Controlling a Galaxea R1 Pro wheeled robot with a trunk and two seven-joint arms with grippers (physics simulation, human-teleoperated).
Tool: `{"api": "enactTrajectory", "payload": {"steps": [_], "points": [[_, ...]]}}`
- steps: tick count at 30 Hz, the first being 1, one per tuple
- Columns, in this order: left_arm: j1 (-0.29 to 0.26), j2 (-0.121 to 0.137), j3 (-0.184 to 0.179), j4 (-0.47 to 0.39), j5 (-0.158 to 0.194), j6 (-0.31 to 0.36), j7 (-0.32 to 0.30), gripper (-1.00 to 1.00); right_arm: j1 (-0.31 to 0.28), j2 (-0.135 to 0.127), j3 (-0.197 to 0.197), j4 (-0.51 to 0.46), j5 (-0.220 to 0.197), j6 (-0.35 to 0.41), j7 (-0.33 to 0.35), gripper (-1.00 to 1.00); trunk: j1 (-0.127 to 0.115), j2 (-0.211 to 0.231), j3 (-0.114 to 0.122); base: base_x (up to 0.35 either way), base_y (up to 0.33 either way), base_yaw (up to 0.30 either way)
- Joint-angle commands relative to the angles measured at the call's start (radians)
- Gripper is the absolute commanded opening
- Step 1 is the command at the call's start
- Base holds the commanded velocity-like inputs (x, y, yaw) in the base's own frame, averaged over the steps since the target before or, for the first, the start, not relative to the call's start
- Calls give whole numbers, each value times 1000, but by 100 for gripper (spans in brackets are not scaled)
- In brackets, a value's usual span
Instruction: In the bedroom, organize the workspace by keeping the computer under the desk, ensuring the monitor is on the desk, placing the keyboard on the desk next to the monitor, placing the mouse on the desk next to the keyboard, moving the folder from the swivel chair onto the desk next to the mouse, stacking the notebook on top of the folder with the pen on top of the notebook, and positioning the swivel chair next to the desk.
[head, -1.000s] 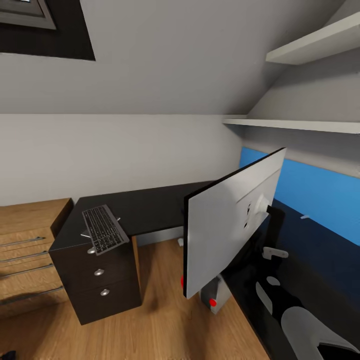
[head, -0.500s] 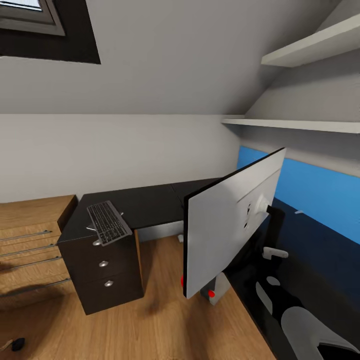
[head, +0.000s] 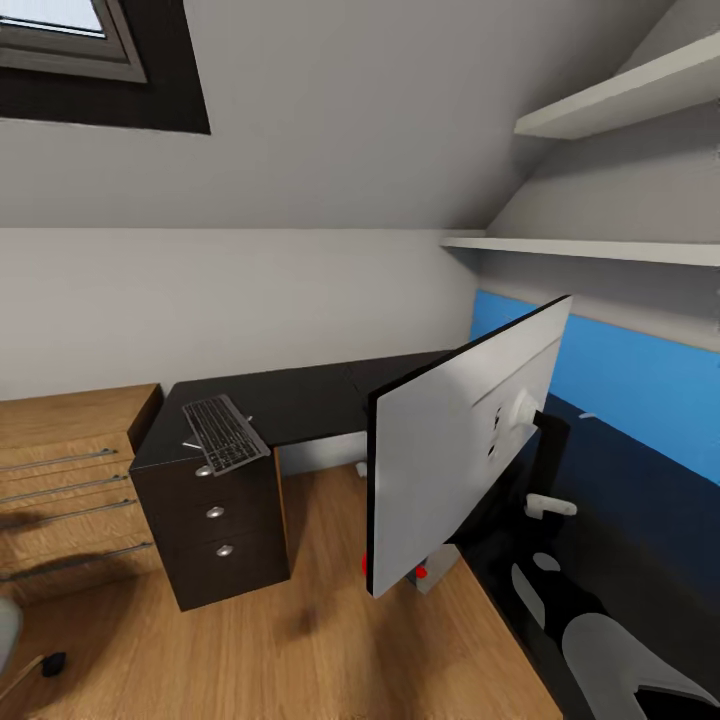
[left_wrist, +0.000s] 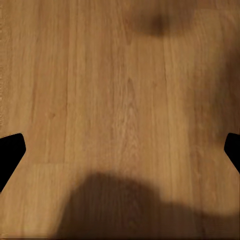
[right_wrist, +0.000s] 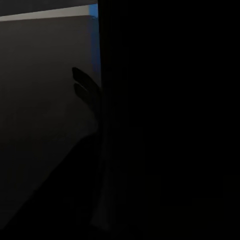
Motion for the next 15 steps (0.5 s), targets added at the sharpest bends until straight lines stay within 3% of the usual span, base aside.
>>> {"api": "enactTrajectory", "payload": {"steps": [1, 15], "points": [[-1, -1, 2, 0, 2, -3, 1, 100, -1, 0, -2, 1, -3, -5, 5, -100, 0, -1, -1, -167, 0, 0], [-1, -1, 2, 0, 2, -3, 1, 100, -1, 1, -2, 0, -3, -3, 4, -100, 0, -1, -1, -168, -40, 0]]}}
